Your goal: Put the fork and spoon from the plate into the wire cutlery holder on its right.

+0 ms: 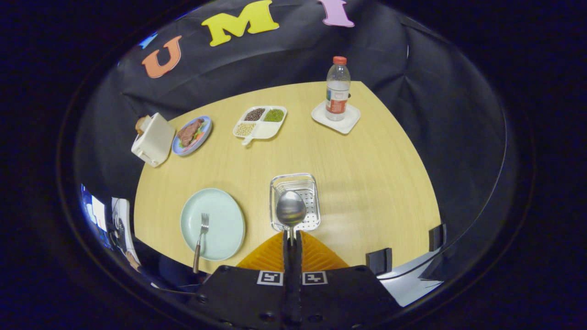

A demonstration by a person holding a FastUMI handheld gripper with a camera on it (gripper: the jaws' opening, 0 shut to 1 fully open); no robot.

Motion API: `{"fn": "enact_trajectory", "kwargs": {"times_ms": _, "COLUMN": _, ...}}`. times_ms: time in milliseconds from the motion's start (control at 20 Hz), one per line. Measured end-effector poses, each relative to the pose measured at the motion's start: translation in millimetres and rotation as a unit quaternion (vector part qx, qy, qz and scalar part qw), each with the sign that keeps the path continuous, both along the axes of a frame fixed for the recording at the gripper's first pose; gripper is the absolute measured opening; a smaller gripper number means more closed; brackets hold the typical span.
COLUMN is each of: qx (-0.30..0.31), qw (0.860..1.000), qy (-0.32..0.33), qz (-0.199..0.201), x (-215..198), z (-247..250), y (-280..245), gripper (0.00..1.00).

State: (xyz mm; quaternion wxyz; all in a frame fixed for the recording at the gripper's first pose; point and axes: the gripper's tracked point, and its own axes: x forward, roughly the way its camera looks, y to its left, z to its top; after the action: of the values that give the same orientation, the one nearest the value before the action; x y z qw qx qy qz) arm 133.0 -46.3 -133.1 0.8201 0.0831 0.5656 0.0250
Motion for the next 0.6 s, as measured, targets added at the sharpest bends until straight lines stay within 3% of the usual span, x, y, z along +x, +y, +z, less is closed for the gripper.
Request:
{"fn": "enact_trajectory", "kwargs": {"times_ms": 250, "qx": 0.001, "qw": 1.000, "qy": 0.013, "qz": -0.010, "x": 8.3, "z": -3.6, "y": -1.3, "gripper": 0.01}}
{"fn": "enact_trajectory", "kwargs": {"times_ms": 500, "qx": 0.015, "qw": 1.000, "qy": 0.001, "qz": -0.022, "x": 18.4, "z": 1.7, "y": 0.9, "gripper": 0.10}}
{"fn": "enact_trajectory", "kwargs": {"times_ms": 600, "qx": 0.015, "qw": 0.999, "qy": -0.015, "qz": -0.029, "x": 20.5, "z": 12.3, "y": -1.5, "gripper": 0.35}}
